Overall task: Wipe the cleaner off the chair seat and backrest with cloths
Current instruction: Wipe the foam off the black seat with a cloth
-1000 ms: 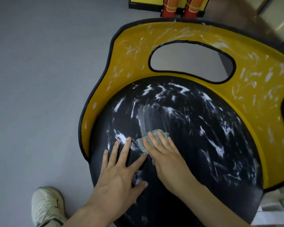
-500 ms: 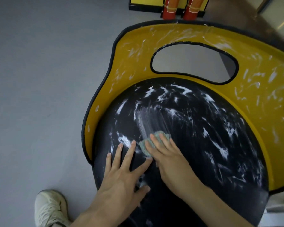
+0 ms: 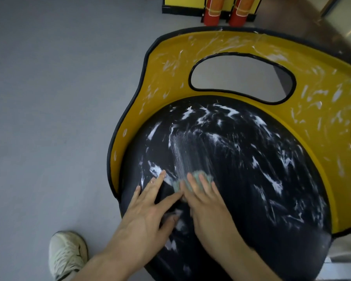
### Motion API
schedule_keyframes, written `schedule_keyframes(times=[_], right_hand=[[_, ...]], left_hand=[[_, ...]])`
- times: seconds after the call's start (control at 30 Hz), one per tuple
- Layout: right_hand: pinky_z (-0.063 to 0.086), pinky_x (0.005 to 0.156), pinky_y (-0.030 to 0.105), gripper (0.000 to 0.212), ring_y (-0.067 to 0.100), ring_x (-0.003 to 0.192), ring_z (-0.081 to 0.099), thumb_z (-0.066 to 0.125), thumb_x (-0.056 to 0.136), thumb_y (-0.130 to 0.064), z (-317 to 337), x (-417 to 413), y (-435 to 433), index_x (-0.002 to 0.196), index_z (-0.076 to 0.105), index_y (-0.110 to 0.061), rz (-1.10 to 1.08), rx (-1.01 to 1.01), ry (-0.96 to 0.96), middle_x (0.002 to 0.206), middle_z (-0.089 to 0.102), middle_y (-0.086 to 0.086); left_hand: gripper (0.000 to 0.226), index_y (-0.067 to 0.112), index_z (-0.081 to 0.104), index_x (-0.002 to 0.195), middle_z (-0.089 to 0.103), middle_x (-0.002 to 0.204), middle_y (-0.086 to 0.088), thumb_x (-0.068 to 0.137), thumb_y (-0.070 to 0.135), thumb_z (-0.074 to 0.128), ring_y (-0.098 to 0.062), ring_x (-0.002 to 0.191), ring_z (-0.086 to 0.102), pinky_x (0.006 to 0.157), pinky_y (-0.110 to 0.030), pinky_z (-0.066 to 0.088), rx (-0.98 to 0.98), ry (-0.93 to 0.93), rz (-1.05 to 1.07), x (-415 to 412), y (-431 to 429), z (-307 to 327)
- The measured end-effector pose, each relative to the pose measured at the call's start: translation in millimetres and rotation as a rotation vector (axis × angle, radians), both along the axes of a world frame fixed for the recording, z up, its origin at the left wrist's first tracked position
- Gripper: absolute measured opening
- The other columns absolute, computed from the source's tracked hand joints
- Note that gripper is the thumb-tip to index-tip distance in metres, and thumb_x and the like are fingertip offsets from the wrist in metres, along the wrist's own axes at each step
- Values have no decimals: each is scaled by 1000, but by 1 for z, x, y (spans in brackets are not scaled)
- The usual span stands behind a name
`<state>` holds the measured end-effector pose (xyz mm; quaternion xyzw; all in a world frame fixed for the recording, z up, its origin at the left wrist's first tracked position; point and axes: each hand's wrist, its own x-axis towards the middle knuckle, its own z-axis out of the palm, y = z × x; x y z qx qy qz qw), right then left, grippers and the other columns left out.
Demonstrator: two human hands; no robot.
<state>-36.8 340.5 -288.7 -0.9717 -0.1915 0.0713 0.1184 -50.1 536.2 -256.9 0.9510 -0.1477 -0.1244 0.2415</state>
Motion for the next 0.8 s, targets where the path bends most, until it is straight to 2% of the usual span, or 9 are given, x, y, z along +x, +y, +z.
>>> schedule_keyframes(times=[0.07,0.13,0.23,0.33,0.43,0.5,0.57,0.63,0.8], right_hand=[[24,115,46,63,27,149,29,39,88,-18,-1,-30,-7,151,42,-20,27,-7,2,160,37,2],[22,116,46,63,27,150,28,40,88,-18,-2,-31,-9,151,41,-21,57,-54,17,160,36,1],[11,126,47,74,27,154,10,55,92,-7,0,13,1,158,25,-22,42,-77,-2,166,21,2],[-4,126,45,71,24,155,-10,42,102,-7,13,64,21,161,8,-27,-53,-64,47,169,0,-1],[-5,126,45,70,25,155,-13,41,102,-10,14,52,25,161,6,-25,-72,-39,51,169,-3,0],[2,126,44,74,27,155,-2,47,95,-8,7,13,15,161,16,-21,-40,-54,28,169,9,3],[16,119,45,77,28,152,19,57,85,-10,2,-26,0,156,30,-20,-14,-45,15,164,28,4],[22,114,45,80,28,150,27,64,80,-16,-4,-46,-13,153,32,-21,18,-85,-5,161,34,2],[27,114,41,50,26,149,31,27,103,-23,0,-64,-24,152,35,-14,19,-54,-79,160,35,5]], left_hand=[[57,61,20,149,-26,163,18,101,50,48,-2,152,-15,125,-35,-7,-16,-30,7,-1,3,-3],[59,61,14,150,-25,163,17,102,50,47,-1,151,-16,125,-34,-7,-8,-27,16,-1,3,-6],[72,56,-3,153,-22,165,12,101,52,46,-3,151,-17,127,-37,-2,8,-40,26,-2,2,-7],[83,39,-19,154,-28,162,8,100,58,41,-8,149,-27,126,-36,-7,63,-29,57,-4,-1,-4],[88,33,-30,148,-38,155,7,100,63,37,-13,145,-36,122,-34,-16,164,25,74,-2,-7,0],[87,30,-27,149,-35,157,4,100,63,37,-18,146,-35,123,-38,-15,190,24,79,0,-12,-2],[87,29,-25,149,-33,158,2,100,62,38,-21,146,-34,119,-38,-18,216,34,83,1,-15,-2],[86,27,-26,149,-34,157,0,101,61,37,-23,147,-33,118,-38,-19,243,58,78,2,-17,1],[83,25,-18,157,-28,163,-2,102,61,33,-24,151,-26,123,-41,-14,289,73,58,2,-16,8]])
